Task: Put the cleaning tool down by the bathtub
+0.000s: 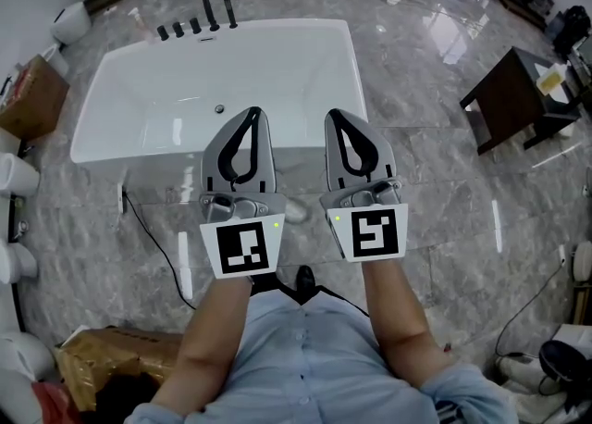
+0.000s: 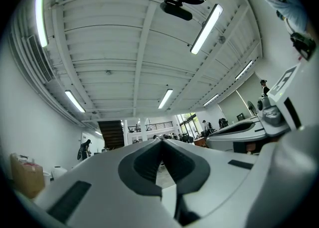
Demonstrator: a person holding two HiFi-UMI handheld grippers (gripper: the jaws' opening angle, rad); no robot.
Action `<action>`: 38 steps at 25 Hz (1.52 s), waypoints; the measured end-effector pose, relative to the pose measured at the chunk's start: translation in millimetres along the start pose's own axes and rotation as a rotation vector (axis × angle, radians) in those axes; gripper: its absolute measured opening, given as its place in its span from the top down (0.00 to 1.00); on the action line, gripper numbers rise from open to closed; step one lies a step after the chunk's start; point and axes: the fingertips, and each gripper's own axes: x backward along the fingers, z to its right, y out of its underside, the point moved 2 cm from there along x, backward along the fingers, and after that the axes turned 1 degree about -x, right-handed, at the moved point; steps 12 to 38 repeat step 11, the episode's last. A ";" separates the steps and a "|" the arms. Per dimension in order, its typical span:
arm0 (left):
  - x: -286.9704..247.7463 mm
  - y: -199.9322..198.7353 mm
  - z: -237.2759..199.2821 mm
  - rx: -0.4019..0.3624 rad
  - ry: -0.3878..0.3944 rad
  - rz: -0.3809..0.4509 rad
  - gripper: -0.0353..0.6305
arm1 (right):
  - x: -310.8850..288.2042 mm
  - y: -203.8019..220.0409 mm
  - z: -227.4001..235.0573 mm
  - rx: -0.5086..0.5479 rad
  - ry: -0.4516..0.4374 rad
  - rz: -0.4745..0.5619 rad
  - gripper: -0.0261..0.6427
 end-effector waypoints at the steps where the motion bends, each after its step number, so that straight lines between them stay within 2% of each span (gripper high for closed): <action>1: 0.4 -0.5 0.5 -0.002 0.000 0.002 0.92 | 0.6 -0.3 0.2 0.000 0.000 0.002 0.94; 11: 3.4 -9.1 4.1 -0.036 -0.003 0.010 0.92 | 3.7 -7.6 0.9 -0.004 -0.001 0.029 0.94; 38: 3.4 -9.1 4.1 -0.036 -0.003 0.010 0.92 | 3.7 -7.6 0.9 -0.004 -0.001 0.029 0.94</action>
